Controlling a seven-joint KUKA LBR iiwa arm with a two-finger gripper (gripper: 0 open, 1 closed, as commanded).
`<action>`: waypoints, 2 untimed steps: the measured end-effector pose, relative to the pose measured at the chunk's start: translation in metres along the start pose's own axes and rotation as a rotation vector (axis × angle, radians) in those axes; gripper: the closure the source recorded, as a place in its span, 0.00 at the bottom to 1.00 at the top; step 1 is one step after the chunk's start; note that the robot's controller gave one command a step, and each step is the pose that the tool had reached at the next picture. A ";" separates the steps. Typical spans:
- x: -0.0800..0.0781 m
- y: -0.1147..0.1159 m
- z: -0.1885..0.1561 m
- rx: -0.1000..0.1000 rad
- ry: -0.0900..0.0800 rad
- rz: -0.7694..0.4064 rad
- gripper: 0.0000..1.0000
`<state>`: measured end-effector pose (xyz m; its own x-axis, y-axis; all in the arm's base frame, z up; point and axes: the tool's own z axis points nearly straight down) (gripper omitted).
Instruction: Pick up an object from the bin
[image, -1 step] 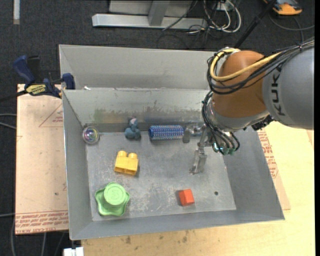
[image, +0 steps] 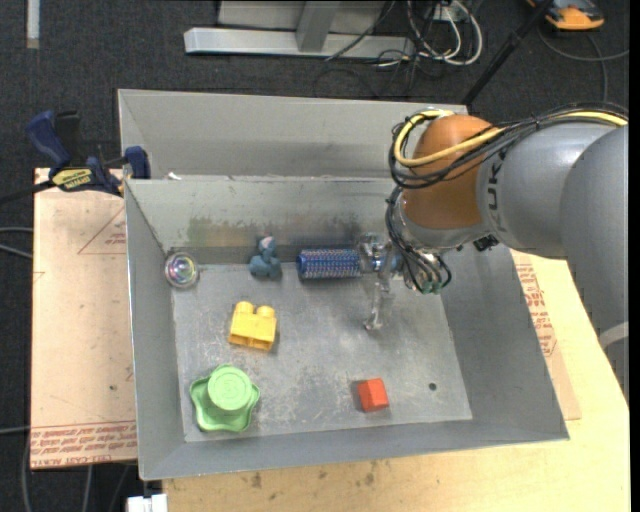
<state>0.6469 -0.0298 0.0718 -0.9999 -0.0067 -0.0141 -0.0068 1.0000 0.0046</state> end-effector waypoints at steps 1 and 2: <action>-0.001 0.052 -0.030 0.002 0.009 -0.115 0.00; 0.003 0.024 -0.044 0.003 0.010 -0.019 0.00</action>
Offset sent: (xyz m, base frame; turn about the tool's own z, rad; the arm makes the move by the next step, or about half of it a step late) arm -0.0013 0.0491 0.0282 -0.1139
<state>0.6434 -0.0058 0.1156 -0.9996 -0.0261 -0.0044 -0.0261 0.9997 0.0009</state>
